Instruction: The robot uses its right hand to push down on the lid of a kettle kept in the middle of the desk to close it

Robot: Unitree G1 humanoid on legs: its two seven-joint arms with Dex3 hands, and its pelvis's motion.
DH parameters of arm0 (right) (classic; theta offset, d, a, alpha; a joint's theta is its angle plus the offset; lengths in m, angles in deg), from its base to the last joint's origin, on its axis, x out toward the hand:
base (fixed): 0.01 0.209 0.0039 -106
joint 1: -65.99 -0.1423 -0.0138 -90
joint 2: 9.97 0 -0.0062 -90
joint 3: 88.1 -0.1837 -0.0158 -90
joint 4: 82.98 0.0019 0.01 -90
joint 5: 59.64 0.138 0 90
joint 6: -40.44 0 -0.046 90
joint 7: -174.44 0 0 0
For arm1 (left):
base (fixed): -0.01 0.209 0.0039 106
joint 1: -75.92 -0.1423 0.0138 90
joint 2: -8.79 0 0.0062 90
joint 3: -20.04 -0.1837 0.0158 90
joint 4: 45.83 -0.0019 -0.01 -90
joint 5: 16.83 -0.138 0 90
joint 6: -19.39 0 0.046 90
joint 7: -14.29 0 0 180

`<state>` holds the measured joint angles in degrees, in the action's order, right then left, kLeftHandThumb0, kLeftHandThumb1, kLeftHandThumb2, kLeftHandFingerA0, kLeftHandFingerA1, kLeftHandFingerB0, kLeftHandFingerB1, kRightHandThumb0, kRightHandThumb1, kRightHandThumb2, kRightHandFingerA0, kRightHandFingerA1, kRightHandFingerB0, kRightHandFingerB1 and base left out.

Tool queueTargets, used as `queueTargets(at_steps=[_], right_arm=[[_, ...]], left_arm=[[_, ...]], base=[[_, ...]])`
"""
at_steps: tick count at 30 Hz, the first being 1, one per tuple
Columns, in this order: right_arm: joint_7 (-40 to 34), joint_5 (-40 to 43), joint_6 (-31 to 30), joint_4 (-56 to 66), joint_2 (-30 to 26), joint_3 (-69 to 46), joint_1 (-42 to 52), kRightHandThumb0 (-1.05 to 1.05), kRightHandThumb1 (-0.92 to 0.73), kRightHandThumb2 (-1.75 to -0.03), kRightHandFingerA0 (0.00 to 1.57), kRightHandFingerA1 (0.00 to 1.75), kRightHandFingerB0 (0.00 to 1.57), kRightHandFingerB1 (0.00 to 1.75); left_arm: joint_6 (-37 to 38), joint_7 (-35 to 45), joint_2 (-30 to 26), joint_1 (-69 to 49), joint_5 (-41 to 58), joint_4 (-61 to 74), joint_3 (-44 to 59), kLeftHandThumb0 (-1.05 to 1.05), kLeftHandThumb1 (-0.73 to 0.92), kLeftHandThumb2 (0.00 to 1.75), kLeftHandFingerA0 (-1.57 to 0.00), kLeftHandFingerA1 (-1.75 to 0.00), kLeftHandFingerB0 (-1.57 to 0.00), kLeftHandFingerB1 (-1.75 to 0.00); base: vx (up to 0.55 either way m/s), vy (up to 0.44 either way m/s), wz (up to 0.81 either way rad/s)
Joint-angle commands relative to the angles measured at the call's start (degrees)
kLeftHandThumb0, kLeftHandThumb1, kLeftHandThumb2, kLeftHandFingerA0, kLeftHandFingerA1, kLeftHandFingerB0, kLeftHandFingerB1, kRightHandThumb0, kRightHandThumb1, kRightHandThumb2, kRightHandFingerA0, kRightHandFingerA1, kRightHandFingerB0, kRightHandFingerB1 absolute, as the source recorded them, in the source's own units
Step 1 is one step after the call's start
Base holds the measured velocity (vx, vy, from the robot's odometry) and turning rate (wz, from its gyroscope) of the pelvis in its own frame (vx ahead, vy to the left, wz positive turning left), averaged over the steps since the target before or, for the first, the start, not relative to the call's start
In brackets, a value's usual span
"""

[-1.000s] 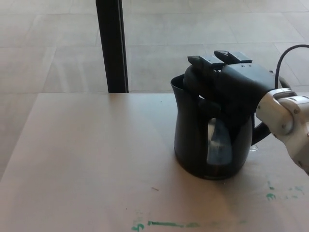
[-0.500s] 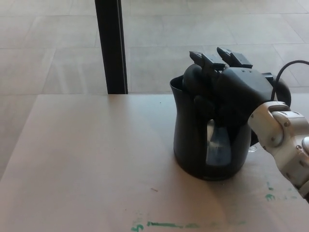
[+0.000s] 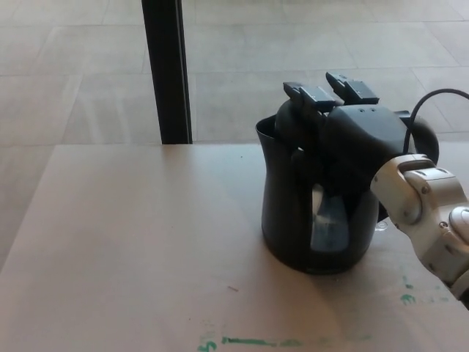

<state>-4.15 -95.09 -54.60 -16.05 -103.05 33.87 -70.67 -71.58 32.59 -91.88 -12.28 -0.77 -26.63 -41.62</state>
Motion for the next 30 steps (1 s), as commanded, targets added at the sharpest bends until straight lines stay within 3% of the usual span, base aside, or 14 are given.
queueTargets(at_steps=[1, 6, 7, 8, 9, 13, 14, 16, 24, 25, 26, 27, 29, 30], right_arm=[[21.3, -8.8, 1.1, -13.2, 1.4, 18.6, 10.8, -0.92, -0.82, -1.24, 0.0, 0.34, 0.09, 0.37], [26.7, -10.2, 2.6, -14.7, 1.0, 22.5, 9.9, -0.79, -0.74, -1.15, 0.0, 0.51, 0.04, 0.44], [27.7, -10.2, 2.2, -15.1, 1.0, 22.9, 10.0, -0.81, -0.76, -1.18, 0.0, 0.44, 0.03, 0.39], [29.0, -9.7, 0.8, -15.4, 1.1, 22.9, 10.1, -0.84, -0.92, -0.77, 0.0, 0.38, 0.03, 0.35], [29.1, -10.0, 1.3, -16.0, 0.6, 23.2, 10.1, -0.79, -0.74, -1.18, 0.0, 0.38, 0.03, 0.38], [26.0, -2.1, 1.8, -13.1, -2.4, 16.6, 12.8, -0.79, -0.92, -0.72, 0.0, 0.42, 0.06, 0.36], [24.4, 0.1, 1.6, -11.3, -3.5, 14.2, 13.5, -0.73, -0.72, -1.13, 0.0, 0.44, 0.06, 0.4], [22.8, 4.3, 2.3, -9.8, -4.4, 9.8, 13.8, -0.83, -0.81, -1.17, 0.0, 0.31, 0.1, 0.29], [23.2, 17.6, -2.7, 0.9, -6.6, -8.0, 8.5, -0.86, -0.79, -1.21, 0.01, 0.3, 0.08, 0.23], [23.7, 19.6, -3.6, 1.0, -6.1, -10.3, 7.7, -0.89, -0.79, -1.2, 0.01, 0.32, 0.08, 0.23], [24.0, 21.1, -3.6, 1.7, -6.3, -12.1, 7.4, -0.9, -0.91, -0.79, 0.03, 0.38, 0.07, 0.27], [24.0, 22.5, -4.7, 2.8, -6.2, -14.2, 7.1, -0.89, -0.79, -1.21, 0.02, 0.49, 0.0, 0.34], [25.2, 25.9, -4.8, 4.1, -6.3, -18.2, 6.2, -0.87, -0.92, -0.83, 0.06, 0.43, 0.13, 0.34], [26.8, 28.9, -4.5, 5.3, -7.1, -20.9, 5.6, -0.82, -0.85, -1.22, 0.03, 0.36, 0.06, 0.34]], left_arm=[[-1.0, 2.2, -4.4, 2.2, 0.3, 0.2, 0.2, -0.89, 0.92, 0.75, -0.42, -0.45, -0.34, -0.39], [-2.2, 1.5, -5.8, 4.2, -0.3, 1.2, -0.5, -0.87, 0.92, 0.74, -0.45, -0.47, -0.38, -0.4], [-2.3, 1.5, -5.9, 4.3, -0.3, 1.5, -0.5, -0.83, 0.75, 1.14, -0.39, -0.56, -0.33, -0.5], [-2.2, 1.4, -6.0, 4.5, -0.4, 1.3, -0.5, -0.87, 0.92, 0.74, -0.46, -0.46, -0.39, -0.39], [-2.1, 1.5, -5.8, 4.5, -0.4, 1.2, -0.5, -0.87, 0.92, 0.75, -0.46, -0.47, -0.37, -0.4], [-2.0, 1.1, -5.0, 4.5, -0.7, 1.2, -1.0, -0.92, 0.92, 0.78, -0.52, -0.49, -0.38, -0.4], [-2.0, 1.0, -4.6, 4.3, -0.6, 1.3, -1.0, -0.87, 0.77, 1.15, -0.45, -0.58, -0.35, -0.51], [-1.4, 0.9, -4.2, 3.8, -0.8, 1.2, -1.1, -0.89, 0.92, 0.73, -0.51, -0.47, -0.43, -0.4], [-0.2, 1.6, -3.0, 2.1, 0.0, 0.1, -0.4, -0.84, 0.76, 1.14, -0.4, -0.56, -0.34, -0.51], [-0.4, 1.3, -2.8, 2.1, 0.3, -0.1, -0.1, -0.87, 0.92, 0.75, -0.46, -0.46, -0.39, -0.39], [-0.3, 1.2, -2.8, 1.9, 0.0, 0.0, -0.3, -0.87, 0.92, 0.76, -0.46, -0.45, -0.38, -0.39], [-0.2, 1.1, -2.6, 1.7, 0.0, -0.1, -0.4, -0.87, 0.92, 0.76, -0.46, -0.46, -0.38, -0.39], [0.1, 1.6, -2.4, 1.4, 0.3, 0.0, -0.1, -0.86, 0.92, 0.76, -0.46, -0.47, -0.37, -0.39], [0.2, 1.4, -2.3, 1.2, 0.4, 0.1, 0.0, -0.86, 0.92, 0.76, -0.46, -0.47, -0.36, -0.39]], base=[[0.0, 0.0, 0.0], [0.0, 0.0, 0.0], [0.0, 0.0, 0.0], [0.0, 0.0, 0.0], [0.0, 0.0, 0.0], [0.0, 0.0, 0.0], [0.0, 0.0, 0.0], [0.0, 0.0, 0.0], [0.0, 0.0, 0.0], [0.0, 0.0, 0.0], [0.0, 0.0, 0.0], [0.0, 0.0, 0.0], [0.0, 0.0, 0.0], [0.0, 0.0, 0.0]])
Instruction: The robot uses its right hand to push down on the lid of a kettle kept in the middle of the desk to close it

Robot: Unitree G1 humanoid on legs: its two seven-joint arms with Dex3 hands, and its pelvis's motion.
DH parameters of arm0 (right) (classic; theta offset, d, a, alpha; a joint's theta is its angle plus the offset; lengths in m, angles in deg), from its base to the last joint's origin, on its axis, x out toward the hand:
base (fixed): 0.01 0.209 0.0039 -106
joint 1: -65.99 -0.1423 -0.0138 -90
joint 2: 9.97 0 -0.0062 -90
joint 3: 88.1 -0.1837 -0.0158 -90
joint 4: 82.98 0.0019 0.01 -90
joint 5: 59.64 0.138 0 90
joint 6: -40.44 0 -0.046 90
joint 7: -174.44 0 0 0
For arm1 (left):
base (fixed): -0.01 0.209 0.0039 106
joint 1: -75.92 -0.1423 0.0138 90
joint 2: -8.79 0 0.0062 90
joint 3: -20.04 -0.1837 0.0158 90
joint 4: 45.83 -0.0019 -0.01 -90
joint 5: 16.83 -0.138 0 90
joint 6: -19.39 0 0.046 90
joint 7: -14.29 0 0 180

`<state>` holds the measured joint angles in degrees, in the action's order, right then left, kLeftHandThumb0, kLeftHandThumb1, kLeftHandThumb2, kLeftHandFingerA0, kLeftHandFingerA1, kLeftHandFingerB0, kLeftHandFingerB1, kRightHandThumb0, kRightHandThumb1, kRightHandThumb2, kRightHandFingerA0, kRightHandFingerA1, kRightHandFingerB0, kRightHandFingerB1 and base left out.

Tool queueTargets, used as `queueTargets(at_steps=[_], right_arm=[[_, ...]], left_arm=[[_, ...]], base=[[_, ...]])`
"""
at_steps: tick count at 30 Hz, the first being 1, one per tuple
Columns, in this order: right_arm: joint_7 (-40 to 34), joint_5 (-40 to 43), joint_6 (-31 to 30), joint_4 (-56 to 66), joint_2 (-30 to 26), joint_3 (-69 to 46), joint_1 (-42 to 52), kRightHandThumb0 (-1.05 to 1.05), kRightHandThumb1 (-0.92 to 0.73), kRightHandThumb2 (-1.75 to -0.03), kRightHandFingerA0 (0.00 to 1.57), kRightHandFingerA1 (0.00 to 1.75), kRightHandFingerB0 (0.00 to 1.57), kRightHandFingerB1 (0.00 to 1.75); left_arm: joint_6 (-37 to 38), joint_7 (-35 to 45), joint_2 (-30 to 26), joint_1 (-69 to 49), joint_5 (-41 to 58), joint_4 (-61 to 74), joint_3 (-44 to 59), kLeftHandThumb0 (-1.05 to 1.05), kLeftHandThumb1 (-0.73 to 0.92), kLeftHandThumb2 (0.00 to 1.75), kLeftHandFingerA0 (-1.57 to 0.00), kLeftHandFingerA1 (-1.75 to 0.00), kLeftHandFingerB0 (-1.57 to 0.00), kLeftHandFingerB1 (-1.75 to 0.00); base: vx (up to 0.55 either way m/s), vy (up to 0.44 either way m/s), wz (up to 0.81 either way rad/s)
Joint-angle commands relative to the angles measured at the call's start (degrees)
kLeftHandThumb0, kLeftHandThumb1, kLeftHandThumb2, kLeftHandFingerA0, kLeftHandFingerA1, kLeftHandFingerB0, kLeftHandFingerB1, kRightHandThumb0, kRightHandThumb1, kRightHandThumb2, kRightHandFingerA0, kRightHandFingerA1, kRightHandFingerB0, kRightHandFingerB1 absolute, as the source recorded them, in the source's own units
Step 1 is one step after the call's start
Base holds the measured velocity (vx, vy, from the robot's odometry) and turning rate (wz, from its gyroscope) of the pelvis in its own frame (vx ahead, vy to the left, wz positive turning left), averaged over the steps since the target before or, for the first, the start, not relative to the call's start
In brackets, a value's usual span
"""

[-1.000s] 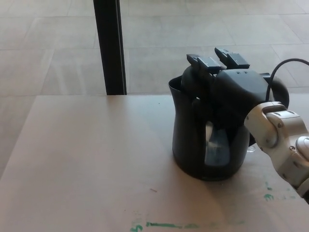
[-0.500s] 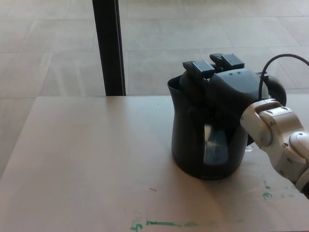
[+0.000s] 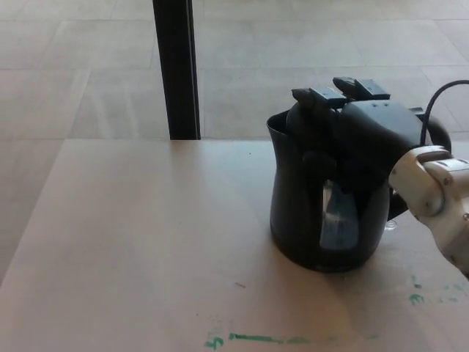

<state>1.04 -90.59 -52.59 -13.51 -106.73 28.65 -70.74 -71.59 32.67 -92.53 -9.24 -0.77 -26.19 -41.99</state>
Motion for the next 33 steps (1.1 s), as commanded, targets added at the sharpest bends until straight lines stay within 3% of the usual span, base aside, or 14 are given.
queueTargets(at_steps=[1, 4, 5, 6, 9, 10, 19, 21, 22, 27, 29, 30, 32, 33], right_arm=[[22.3, 25.3, -7.6, 3.6, -3.6, -16.9, 5.5, -0.82, -0.85, -1.22, 0.03, 0.36, 0.06, 0.34], [23.0, 30.8, -10.0, 7.8, -4.0, -23.9, 5.5, -0.92, -0.85, -1.22, 0.04, 0.49, 0.04, 0.45], [23.2, 32.8, -11.9, 10.1, -4.0, -26.4, 5.9, -0.83, -0.92, -0.82, 0.09, 0.42, 0.11, 0.37], [23.2, 35.0, -14.3, 12.5, -4.0, -29.3, 6.4, -0.81, -0.77, -1.18, 0.06, 0.49, 0.04, 0.45], [23.1, 39.5, -18.9, 17.5, -4.7, -36.7, 9.0, -0.88, -0.81, -1.22, 0.1, 0.48, 0.02, 0.42], [22.6, 40.6, -20.3, 19.1, -5.1, -39.6, 10.2, -0.93, -0.92, -0.78, 0.17, 0.36, 0.14, 0.32], [14.8, 55.0, -24.6, 18.5, -4.2, -68.9, 16.4, -0.82, -0.92, -0.73, 0.23, 0.34, 0.19, 0.32], [12.9, 55.3, -17.7, 12.6, -5.4, -77.6, 21.6, -0.81, -0.92, -0.75, 0.31, 0.43, 0.25, 0.36], [13.1, 55.2, -17.2, 11.4, -5.9, -78.7, 22.5, -0.83, -0.92, -0.71, 0.34, 0.45, 0.33, 0.38], [12.0, 51.6, -9.5, 5.2, -6.8, -82.9, 29.7, -0.81, -0.91, -0.68, 0.47, 0.42, 0.43, 0.37], [11.6, 51.9, -8.1, 2.3, -6.6, -86.3, 33.7, -0.79, -0.92, -0.7, 0.47, 0.45, 0.42, 0.36], [11.3, 52.1, -6.8, 0.5, -6.6, -87.2, 34.7, -0.78, -0.92, -0.69, 0.55, 0.46, 0.45, 0.38], [10.0, 51.5, -3.7, -3.3, -6.6, -89.1, 37.7, -0.79, -0.92, -0.69, 0.59, 0.48, 0.48, 0.38], [11.7, 52.5, -1.4, -6.9, -6.8, -90.4, 40.1, -0.73, -0.92, -0.76, 0.45, 0.54, 0.37, 0.41]], left_arm=[[0.1, 1.1, -1.5, -1.9, 0.5, -0.5, 0.5, -0.86, 0.92, 0.76, -0.46, -0.47, -0.36, -0.39], [0.1, 0.7, -1.0, -2.4, 0.6, -1.0, 0.7, -0.87, 0.91, 0.75, -0.48, -0.46, -0.36, -0.38], [0.3, 0.6, -0.9, -2.5, 0.5, -1.2, 0.6, -0.86, 0.92, 0.76, -0.47, -0.46, -0.35, -0.38], [0.3, 0.8, -0.9, -2.7, 0.4, -1.1, 0.5, -0.88, 0.92, 0.78, -0.46, -0.47, -0.35, -0.39], [0.3, 0.9, -0.8, -3.5, 0.6, -1.1, 0.7, -0.9, 0.91, 0.76, -0.47, -0.46, -0.35, -0.38], [0.3, 0.7, -0.7, -3.8, 0.6, -1.0, 0.6, -0.89, 0.92, 0.76, -0.47, -0.45, -0.36, -0.38], [0.0, 1.0, -0.5, -4.6, 1.7, -1.4, 1.7, -0.89, 0.92, 0.73, -0.46, -0.45, -0.38, -0.39], [-0.3, 0.9, -0.5, -4.8, 2.0, -1.6, 2.0, -0.87, 0.75, 1.13, -0.41, -0.56, -0.34, -0.51], [-0.4, 0.6, -0.5, -4.9, 1.9, -1.5, 2.0, -0.96, 0.81, 0.87, -0.46, -0.52, -0.38, -0.44], [0.4, 0.2, -0.4, -5.3, 1.2, -1.3, 1.3, -0.85, 0.78, 1.16, -0.4, -0.56, -0.32, -0.5], [0.1, 0.0, -0.1, -5.3, 1.3, -1.2, 1.4, -0.85, 0.76, 1.15, -0.4, -0.56, -0.33, -0.5], [0.1, -0.1, -0.1, -5.4, 1.3, -1.2, 1.4, -0.88, 0.92, 0.75, -0.48, -0.49, -0.41, -0.41], [0.0, 0.4, -0.2, -5.6, 1.4, -1.2, 1.4, -0.84, 0.76, 1.15, -0.4, -0.57, -0.32, -0.5], [-0.1, 0.1, -0.2, -5.5, 1.4, -1.2, 1.5, -0.87, 0.92, 0.75, -0.48, -0.49, -0.4, -0.39]], base=[[0.0, 0.0, 0.0], [0.0, 0.0, 0.0], [0.0, 0.0, 0.0], [0.0, 0.0, 0.0], [0.0, 0.0, 0.0], [0.0, 0.0, 0.0], [0.0, 0.0, 0.0], [0.0, 0.0, 0.0], [0.0, 0.0, 0.0], [0.0, 0.0, 0.0], [0.0, 0.0, 0.0], [0.0, 0.0, 0.0], [0.0, 0.0, 0.0], [0.0, 0.0, 0.0]])
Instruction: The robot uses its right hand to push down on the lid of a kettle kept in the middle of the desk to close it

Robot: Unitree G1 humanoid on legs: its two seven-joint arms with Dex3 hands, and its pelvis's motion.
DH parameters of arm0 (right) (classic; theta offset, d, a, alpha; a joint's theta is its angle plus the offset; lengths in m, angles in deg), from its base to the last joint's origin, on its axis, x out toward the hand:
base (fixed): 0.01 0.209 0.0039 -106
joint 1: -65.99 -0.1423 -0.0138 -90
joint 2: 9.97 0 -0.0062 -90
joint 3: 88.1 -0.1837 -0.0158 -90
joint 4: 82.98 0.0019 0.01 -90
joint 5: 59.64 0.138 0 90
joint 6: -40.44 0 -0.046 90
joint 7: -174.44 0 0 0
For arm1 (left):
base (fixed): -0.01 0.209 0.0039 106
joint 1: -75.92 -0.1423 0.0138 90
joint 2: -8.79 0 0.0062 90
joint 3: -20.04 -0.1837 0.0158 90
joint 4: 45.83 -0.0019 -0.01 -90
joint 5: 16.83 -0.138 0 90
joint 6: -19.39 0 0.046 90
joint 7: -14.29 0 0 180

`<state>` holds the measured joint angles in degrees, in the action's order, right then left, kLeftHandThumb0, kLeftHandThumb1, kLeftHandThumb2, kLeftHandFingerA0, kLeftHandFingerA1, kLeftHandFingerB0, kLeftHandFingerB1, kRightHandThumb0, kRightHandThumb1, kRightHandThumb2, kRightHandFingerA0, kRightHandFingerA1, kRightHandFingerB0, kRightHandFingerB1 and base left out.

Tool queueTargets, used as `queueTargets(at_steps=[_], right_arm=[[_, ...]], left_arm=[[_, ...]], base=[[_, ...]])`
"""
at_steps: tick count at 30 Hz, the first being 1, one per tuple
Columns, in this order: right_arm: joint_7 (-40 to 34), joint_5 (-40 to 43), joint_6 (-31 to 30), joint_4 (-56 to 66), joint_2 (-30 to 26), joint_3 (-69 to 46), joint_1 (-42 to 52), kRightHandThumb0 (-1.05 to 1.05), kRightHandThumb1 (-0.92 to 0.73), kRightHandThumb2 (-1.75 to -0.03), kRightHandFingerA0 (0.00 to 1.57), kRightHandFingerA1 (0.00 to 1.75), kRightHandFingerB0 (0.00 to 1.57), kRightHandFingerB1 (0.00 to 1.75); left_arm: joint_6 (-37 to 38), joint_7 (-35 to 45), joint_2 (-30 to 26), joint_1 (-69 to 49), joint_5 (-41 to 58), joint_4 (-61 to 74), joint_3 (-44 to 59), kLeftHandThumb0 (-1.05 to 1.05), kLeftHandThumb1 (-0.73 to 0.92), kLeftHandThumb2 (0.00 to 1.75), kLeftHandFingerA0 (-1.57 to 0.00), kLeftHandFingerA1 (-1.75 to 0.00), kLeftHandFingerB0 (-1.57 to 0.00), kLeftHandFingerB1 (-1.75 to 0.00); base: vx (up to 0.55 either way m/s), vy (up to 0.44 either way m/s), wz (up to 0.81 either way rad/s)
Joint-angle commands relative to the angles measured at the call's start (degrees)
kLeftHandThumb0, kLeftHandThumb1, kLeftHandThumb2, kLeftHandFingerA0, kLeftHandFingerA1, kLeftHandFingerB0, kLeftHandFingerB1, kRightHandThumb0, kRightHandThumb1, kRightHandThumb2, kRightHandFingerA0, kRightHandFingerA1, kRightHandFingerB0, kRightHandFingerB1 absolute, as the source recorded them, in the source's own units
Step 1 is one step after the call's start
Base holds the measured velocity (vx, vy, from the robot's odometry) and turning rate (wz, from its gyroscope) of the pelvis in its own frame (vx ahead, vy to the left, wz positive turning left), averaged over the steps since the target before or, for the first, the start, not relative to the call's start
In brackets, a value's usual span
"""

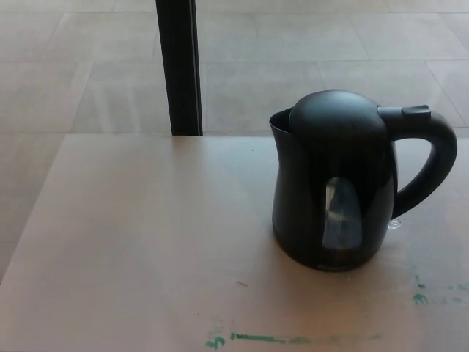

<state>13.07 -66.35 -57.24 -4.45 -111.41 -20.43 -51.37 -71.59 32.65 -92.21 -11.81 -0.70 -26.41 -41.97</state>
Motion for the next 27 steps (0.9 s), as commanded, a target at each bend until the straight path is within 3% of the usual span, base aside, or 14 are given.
queueTargets(at_steps=[1, 3, 5, 6, 8, 9, 11, 13, 14, 16, 17, 18, 19, 27], right_arm=[[0.5, 28.6, 4.2, -17.4, -2.3, -41.9, 21.6, -0.73, -0.92, -0.76, 0.45, 0.54, 0.37, 0.41], [0.0, 27.9, 9.4, -27.7, -4.1, -43.2, 25.0, -0.74, -0.92, -0.75, 0.48, 0.54, 0.39, 0.4], [-0.2, 28.1, 10.6, -31.3, -4.6, -44.0, 26.0, -0.74, -0.92, -0.74, 0.52, 0.59, 0.38, 0.42], [-0.8, 28.4, 11.5, -35.2, -4.8, -44.9, 27.9, -0.7, -0.78, -1.15, 0.48, 0.66, 0.33, 0.55], [-2.8, 27.2, 13.3, -36.8, -4.1, -44.9, 29.7, -0.74, -0.92, -0.77, 0.54, 0.59, 0.39, 0.44], [-4.2, 27.0, 14.5, -38.5, -3.6, -45.4, 30.7, -0.71, -0.78, -1.17, 0.51, 0.66, 0.35, 0.55], [-4.0, 28.5, 14.2, -40.2, -1.5, -47.3, 33.3, -0.84, -0.92, -0.77, 0.49, 0.67, 0.34, 0.51], [-2.8, 28.6, 15.3, -43.9, -1.8, -47.3, 34.0, -0.84, -0.92, -0.78, 0.43, 0.69, 0.28, 0.53], [-2.5, 28.1, 16.2, -45.1, -1.8, -47.0, 34.3, -0.81, -0.78, -1.18, 0.42, 0.7, 0.27, 0.59], [-1.4, 28.1, 17.6, -48.5, -1.7, -47.1, 34.9, -0.87, -0.92, -0.81, 0.4, 0.73, 0.25, 0.54], [-2.0, 28.4, 17.8, -50.1, -0.4, -47.5, 35.6, -0.83, -0.92, -0.74, 0.43, 0.71, 0.31, 0.54], [-2.4, 27.5, 19.0, -50.5, 0.7, -46.9, 36.2, -0.84, -0.81, -1.18, 0.43, 0.72, 0.28, 0.59], [-4.1, 28.6, 17.8, -51.4, 1.6, -48.0, 35.6, -0.86, -0.92, -0.71, 0.49, 0.78, 0.35, 0.57], [-5.4, 25.8, 20.2, -54.3, 4.4, -45.9, 34.9, -0.8, -0.92, -0.7, 0.6, 0.8, 0.42, 0.58]], left_arm=[[-0.1, 0.0, -0.5, -2.8, 1.4, -1.1, 1.5, -0.87, 0.92, 0.75, -0.48, -0.49, -0.4, -0.39], [0.2, 0.0, -0.4, -2.9, 1.2, -1.1, 1.4, -0.87, 0.76, 1.15, -0.4, -0.56, -0.32, -0.5], [0.2, 0.2, -0.4, -3.0, 1.2, -1.0, 1.3, -0.87, 0.76, 1.15, -0.4, -0.56, -0.32, -0.5], [0.2, 0.3, -0.4, -3.1, 1.3, -0.9, 1.4, -0.87, 0.76, 1.15, -0.4, -0.55, -0.33, -0.5], [0.1, 0.1, -0.5, -3.1, 1.4, -0.8, 1.5, -0.86, 0.76, 1.15, -0.4, -0.55, -0.33, -0.5], [0.2, 0.4, -0.4, -3.2, 1.6, -0.8, 1.6, -0.86, 0.75, 1.14, -0.4, -0.56, -0.33, -0.5], [-0.1, 0.3, -0.3, -3.3, 1.7, -0.8, 1.6, -0.89, 0.92, 0.75, -0.48, -0.48, -0.4, -0.4], [0.5, 0.2, -0.2, -3.2, 1.1, -0.8, 1.1, -0.86, 0.77, 1.14, -0.42, -0.56, -0.35, -0.51], [0.6, 0.2, -0.1, -3.2, 1.1, -0.8, 1.1, -0.86, 0.76, 1.15, -0.4, -0.56, -0.32, -0.5], [0.4, 0.3, 0.0, -2.9, 1.4, -0.9, 1.3, -0.87, 0.76, 1.15, -0.4, -0.56, -0.32, -0.5], [0.5, 0.4, 0.1, -2.9, 1.3, -1.0, 1.2, -0.9, 0.92, 0.75, -0.46, -0.47, -0.38, -0.39], [0.5, 0.2, 0.2, -2.8, 1.3, -1.0, 1.2, -0.86, 0.76, 1.16, -0.4, -0.57, -0.31, -0.5], [1.1, 0.3, 0.3, -2.9, 0.9, -1.0, 0.8, -0.96, 0.82, 0.9, -0.44, -0.52, -0.35, -0.44], [1.0, -1.4, 0.4, -2.6, 0.6, -1.0, 0.7, -0.87, 0.92, 0.76, -0.49, -0.48, -0.4, -0.4]], base=[[0.0, 0.0, 0.0], [-0.08, -0.015, 0.02], [-0.08, -0.017, 0.02], [0.0, 0.0, 0.0], [0.0, 0.0, 0.0], [0.0, 0.0, 0.0], [0.0, 0.0, 0.0], [0.0, 0.0, 0.0], [0.0, 0.0, 0.0], [0.0, 0.0, 0.0], [0.0, 0.0, 0.0], [0.0, 0.0, 0.0], [0.0, 0.0, 0.0], [0.0, 0.0, 0.0]])
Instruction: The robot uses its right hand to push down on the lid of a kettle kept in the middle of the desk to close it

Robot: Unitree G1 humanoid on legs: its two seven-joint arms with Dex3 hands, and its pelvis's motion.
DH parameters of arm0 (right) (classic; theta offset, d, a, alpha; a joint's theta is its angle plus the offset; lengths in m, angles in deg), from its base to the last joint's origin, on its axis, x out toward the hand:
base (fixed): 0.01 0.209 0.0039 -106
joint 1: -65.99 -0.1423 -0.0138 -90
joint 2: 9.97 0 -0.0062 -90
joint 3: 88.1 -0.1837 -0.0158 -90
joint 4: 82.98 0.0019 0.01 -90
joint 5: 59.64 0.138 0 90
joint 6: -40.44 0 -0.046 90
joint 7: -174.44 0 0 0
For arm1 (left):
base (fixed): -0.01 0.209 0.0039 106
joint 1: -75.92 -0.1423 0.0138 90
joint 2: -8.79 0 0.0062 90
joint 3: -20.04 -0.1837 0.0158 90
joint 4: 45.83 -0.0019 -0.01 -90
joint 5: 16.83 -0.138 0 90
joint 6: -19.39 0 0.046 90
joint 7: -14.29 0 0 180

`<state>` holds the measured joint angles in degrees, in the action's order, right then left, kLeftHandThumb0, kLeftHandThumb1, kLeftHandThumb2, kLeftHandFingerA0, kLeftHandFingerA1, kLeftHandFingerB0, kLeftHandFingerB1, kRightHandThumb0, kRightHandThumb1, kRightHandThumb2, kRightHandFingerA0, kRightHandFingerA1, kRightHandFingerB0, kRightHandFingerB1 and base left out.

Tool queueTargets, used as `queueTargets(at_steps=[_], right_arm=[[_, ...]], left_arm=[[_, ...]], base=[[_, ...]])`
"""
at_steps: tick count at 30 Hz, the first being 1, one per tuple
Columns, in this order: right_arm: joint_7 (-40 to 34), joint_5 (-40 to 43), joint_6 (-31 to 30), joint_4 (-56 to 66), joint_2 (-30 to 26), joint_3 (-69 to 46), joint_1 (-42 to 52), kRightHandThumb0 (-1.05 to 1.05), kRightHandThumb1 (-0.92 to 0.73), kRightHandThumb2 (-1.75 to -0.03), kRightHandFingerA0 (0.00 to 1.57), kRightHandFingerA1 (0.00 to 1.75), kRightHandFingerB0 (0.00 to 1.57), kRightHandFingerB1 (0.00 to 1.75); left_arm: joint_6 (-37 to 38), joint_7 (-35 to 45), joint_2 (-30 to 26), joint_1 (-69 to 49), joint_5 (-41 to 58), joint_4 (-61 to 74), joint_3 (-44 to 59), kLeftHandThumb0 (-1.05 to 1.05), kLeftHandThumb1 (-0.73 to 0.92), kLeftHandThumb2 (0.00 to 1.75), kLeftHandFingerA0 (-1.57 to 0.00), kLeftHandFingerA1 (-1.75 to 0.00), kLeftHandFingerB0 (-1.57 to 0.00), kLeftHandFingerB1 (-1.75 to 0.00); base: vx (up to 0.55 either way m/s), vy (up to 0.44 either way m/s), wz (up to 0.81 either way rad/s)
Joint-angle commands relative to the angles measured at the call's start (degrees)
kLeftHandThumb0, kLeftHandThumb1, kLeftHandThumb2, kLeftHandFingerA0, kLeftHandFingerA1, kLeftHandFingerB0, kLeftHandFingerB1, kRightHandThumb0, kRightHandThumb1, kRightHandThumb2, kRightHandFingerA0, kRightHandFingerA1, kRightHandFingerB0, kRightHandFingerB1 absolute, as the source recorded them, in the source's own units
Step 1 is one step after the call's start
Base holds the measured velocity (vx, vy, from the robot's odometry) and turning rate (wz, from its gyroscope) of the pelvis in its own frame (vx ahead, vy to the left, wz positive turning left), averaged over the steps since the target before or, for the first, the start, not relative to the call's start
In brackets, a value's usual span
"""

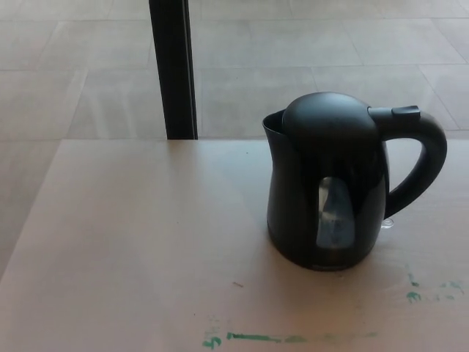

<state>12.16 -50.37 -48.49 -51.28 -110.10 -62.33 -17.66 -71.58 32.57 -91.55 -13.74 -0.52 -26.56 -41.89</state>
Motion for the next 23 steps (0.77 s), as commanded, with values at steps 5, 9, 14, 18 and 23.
queueTargets(at_steps=[5, 9, 14, 18, 23], right_arm=[[-3.1, 8.4, 12.9, -7.0, 4.9, -0.7, 2.8, -0.78, -0.92, -0.73, 0.55, 0.78, 0.39, 0.58], [-0.3, 9.8, 13.2, -5.4, 7.5, 1.5, 3.7, -0.81, -0.91, -0.76, 0.52, 0.84, 0.35, 0.6], [1.1, 11.1, 11.7, -7.1, 6.8, 4.8, 4.3, -0.85, -0.91, -0.82, 0.51, 0.85, 0.3, 0.57], [0.6, 14.4, 11.2, -4.9, 7.9, 5.0, 4.4, -0.82, -0.92, -0.7, 0.54, 0.9, 0.37, 0.58], [-1.5, 13.3, 12.8, -5.8, 7.4, 8.2, 4.3, -0.81, -0.92, -0.73, 0.54, 0.8, 0.37, 0.56]], left_arm=[[1.2, -1.2, -0.4, -2.2, -1.1, -1.0, -1.0, -0.9, 0.92, 0.77, -0.51, -0.51, -0.42, -0.42], [0.7, -1.7, -0.1, -1.9, 0.2, -1.3, 0.1, -0.87, 0.92, 0.73, -0.47, -0.48, -0.43, -0.42], [2.5, -2.1, -0.1, -2.5, -1.3, -0.8, -1.3, -0.85, 0.92, 0.76, -0.45, -0.46, -0.39, -0.41], [4.8, -4.2, 0.2, -3.2, -2.2, 0.2, -2.7, -0.89, 0.86, 0.84, -0.46, -0.51, -0.4, -0.45], [5.1, -4.5, -0.1, -3.6, -2.6, -0.5, -3.8, -0.87, 0.92, 0.77, -0.5, -0.5, -0.41, -0.42]], base=[[0.0, 0.0, 0.0], [0.0, 0.0, 0.0], [0.0, 0.0, 0.0], [0.0, 0.0, 0.0], [0.0, 0.0, 0.0]])
